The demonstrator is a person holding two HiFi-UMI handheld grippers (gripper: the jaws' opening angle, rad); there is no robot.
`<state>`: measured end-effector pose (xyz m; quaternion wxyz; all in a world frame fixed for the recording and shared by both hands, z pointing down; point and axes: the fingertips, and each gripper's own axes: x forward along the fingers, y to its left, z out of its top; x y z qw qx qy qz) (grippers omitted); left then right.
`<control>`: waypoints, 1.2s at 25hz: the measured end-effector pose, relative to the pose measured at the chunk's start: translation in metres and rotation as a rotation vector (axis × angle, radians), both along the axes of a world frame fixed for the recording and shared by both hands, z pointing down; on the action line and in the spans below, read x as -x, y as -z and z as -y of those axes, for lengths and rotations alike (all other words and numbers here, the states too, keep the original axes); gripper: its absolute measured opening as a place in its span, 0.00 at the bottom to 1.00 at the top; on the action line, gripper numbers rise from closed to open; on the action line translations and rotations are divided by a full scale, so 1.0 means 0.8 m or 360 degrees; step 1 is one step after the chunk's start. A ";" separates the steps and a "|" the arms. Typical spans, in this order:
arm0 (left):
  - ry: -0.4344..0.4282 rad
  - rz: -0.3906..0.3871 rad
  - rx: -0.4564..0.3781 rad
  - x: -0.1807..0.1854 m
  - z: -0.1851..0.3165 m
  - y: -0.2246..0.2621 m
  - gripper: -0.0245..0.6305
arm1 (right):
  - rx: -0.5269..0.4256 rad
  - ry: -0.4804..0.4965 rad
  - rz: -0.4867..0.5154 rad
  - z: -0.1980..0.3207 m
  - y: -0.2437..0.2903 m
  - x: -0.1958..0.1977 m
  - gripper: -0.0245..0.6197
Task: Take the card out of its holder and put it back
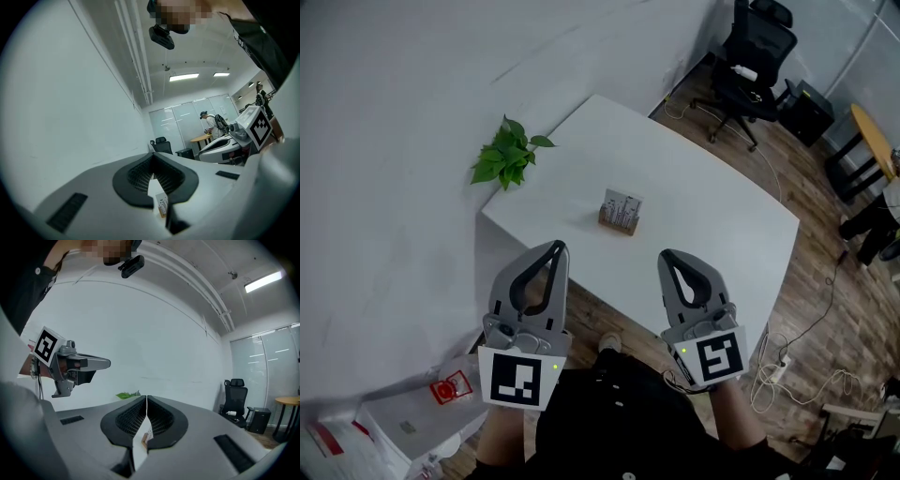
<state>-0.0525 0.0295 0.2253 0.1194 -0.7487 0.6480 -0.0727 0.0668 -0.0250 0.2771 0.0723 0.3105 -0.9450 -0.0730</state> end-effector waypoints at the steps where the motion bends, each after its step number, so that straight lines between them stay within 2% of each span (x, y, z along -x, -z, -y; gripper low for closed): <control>1: -0.0007 -0.0002 -0.0004 0.000 0.006 0.001 0.06 | 0.0001 -0.0004 -0.0003 0.006 -0.001 0.000 0.10; 11: -0.0060 -0.0026 0.0037 -0.004 0.045 -0.008 0.06 | 0.0057 -0.0099 0.0006 0.040 -0.014 -0.012 0.10; 21: -0.0178 -0.0030 0.0051 -0.013 0.077 -0.009 0.06 | 0.0071 -0.0193 0.0016 0.055 -0.014 -0.023 0.10; 30: -0.0261 -0.0033 0.0085 0.009 0.122 -0.016 0.06 | 0.0129 -0.0311 -0.0017 0.088 -0.022 -0.018 0.10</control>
